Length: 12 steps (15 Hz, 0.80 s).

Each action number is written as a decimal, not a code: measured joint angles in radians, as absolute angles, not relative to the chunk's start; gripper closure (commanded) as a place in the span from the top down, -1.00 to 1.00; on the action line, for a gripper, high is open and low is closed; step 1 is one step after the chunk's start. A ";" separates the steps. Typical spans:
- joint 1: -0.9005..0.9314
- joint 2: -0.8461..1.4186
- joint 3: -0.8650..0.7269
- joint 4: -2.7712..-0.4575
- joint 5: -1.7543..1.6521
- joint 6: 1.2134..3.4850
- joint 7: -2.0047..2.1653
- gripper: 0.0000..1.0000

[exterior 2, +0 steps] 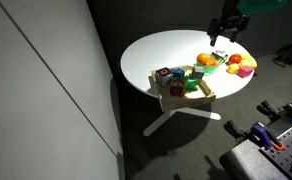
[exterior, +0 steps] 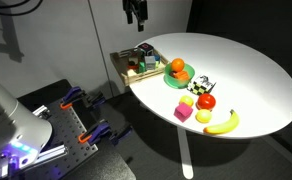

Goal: Put the gray block on the tray

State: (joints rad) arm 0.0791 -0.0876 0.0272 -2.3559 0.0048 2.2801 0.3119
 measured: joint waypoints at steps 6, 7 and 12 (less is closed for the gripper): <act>0.063 -0.219 0.027 -2.377 0.005 2.168 0.308 1.00; 0.062 -0.236 0.028 -2.378 0.005 2.156 0.308 1.00; 0.054 -0.287 0.029 -2.384 0.005 2.145 0.308 1.00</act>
